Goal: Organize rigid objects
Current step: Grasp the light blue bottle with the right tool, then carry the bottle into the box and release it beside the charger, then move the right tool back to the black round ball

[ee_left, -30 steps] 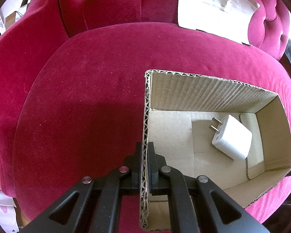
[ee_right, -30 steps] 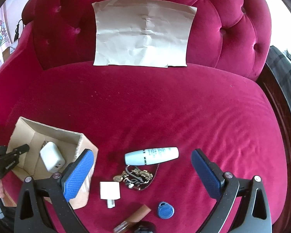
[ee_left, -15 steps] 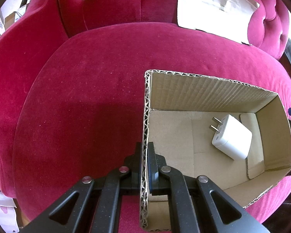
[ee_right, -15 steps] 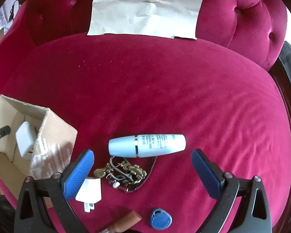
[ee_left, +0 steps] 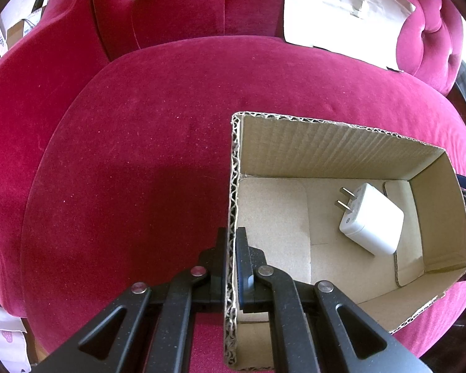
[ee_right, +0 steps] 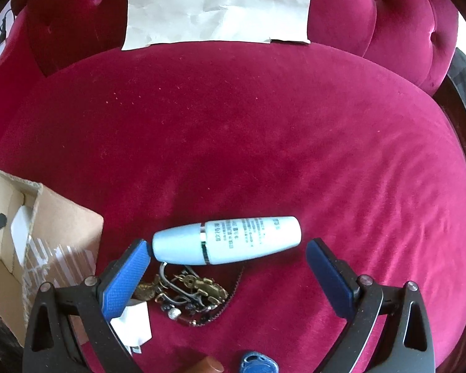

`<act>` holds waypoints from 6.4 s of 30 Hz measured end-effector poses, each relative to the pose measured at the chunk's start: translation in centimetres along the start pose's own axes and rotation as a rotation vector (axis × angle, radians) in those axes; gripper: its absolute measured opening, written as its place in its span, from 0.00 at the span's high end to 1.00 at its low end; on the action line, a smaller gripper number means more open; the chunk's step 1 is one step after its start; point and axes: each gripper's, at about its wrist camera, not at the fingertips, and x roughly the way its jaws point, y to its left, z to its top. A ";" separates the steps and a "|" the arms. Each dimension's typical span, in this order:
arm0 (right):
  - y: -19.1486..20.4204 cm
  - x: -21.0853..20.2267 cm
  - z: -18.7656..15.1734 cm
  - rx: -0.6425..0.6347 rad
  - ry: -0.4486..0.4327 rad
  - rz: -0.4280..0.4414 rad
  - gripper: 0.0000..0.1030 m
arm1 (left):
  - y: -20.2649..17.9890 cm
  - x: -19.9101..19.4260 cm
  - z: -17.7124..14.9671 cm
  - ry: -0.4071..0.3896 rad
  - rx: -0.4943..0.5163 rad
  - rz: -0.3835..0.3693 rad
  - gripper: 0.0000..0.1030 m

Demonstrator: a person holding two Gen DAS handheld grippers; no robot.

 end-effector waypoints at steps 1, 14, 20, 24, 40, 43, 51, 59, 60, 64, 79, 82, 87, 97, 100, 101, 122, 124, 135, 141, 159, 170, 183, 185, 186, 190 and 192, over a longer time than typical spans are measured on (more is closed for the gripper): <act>-0.1 0.0 0.0 0.004 0.000 0.002 0.01 | 0.0 0.0 0.0 0.000 0.000 0.000 0.96; 0.3 -1.6 0.8 0.025 -0.037 -0.018 0.12 | -0.1 0.0 0.0 -0.001 0.003 0.002 0.96; 0.7 -2.4 1.2 0.027 -0.046 -0.033 0.12 | -0.1 -0.1 0.0 -0.001 0.004 0.003 0.96; 0.3 -3.0 1.5 0.041 -0.040 -0.040 0.12 | -0.1 -0.1 0.0 -0.003 0.004 0.005 0.96; 3.8 -8.3 1.9 0.007 -0.128 -0.009 0.12 | -0.1 -0.2 -0.1 -0.006 0.005 0.007 0.96; 4.8 -8.8 1.9 -0.006 -0.136 0.006 0.12 | -0.1 -0.2 -0.1 -0.007 0.006 0.008 0.96; 7.3 -10.0 2.0 -0.032 -0.155 0.041 0.12 | -0.2 0.0 0.1 -0.007 0.005 0.008 0.96; 10.7 -10.4 1.7 -0.077 -0.158 0.083 0.12 | -0.2 0.0 0.1 -0.008 0.005 0.008 0.96; 11.3 -10.5 1.6 -0.085 -0.158 0.089 0.12 | -0.2 0.0 0.1 -0.008 0.005 0.008 0.96; 12.8 -10.2 1.4 -0.098 -0.148 0.114 0.12 | -0.2 0.0 0.0 -0.008 0.006 0.008 0.96; 16.8 -8.3 0.5 -0.092 -0.076 0.137 0.12 | -0.1 0.0 0.1 -0.009 0.007 0.008 0.96; 17.3 -7.8 0.4 -0.074 -0.064 0.139 0.12 | -0.1 0.1 0.1 -0.009 0.008 0.008 0.96; 17.8 -6.8 0.5 -0.029 -0.043 0.139 0.12 | 0.0 0.0 -0.1 -0.023 0.088 0.011 0.96; 18.5 -5.6 0.6 0.014 -0.016 0.151 0.12 | 0.0 0.2 0.0 -0.022 0.087 0.008 0.96; 18.5 -5.4 0.6 0.011 -0.014 0.139 0.09 | 0.0 0.2 0.0 -0.022 0.087 0.009 0.96; 18.6 -5.4 0.5 0.000 -0.018 0.127 0.04 | -0.1 0.2 0.0 -0.023 0.086 0.009 0.96; 18.1 -6.9 0.6 -0.046 -0.067 0.110 0.00 | 0.0 0.1 -0.1 -0.024 0.087 0.010 0.96; 18.0 -7.1 0.5 -0.046 -0.072 0.111 0.00 | 0.0 0.1 -0.1 -0.024 0.088 0.011 0.96; 17.0 -8.9 0.3 -0.044 -0.104 0.107 0.00 | 0.0 0.1 -0.1 -0.025 0.089 0.013 0.96; 15.4 -9.9 0.0 -0.029 -0.120 0.090 0.00 | -0.1 0.2 0.0 -0.027 0.090 0.017 0.96; 8.3 -12.0 -2.0 0.050 -0.126 0.009 0.00 | -0.1 0.0 -0.3 -0.030 0.092 0.020 0.96; 4.2 -12.5 -4.3 0.097 -0.097 -0.044 0.00 | -0.1 -0.1 -0.3 -0.031 0.094 0.023 0.95; 1.3 -11.0 -7.4 0.129 -0.026 -0.045 0.00 | -0.1 -0.1 -0.3 -0.034 0.099 0.031 0.95; 1.1 -10.7 -7.8 0.123 -0.016 -0.048 0.00 | -0.2 -0.1 -0.3 -0.034 0.101 0.033 0.95; 0.9 -10.4 -8.1 0.120 -0.009 -0.047 0.00 | -0.2 -0.1 -0.3 -0.034 0.101 0.033 0.95; 0.3 -9.3 -9.1 0.121 0.022 -0.034 0.00 | -0.1 -0.1 -0.3 -0.035 0.101 0.033 0.95; 0.2 -8.9 -9.6 0.117 0.033 -0.031 0.00 | -0.1 -0.1 -0.3 -0.034 0.102 0.034 0.95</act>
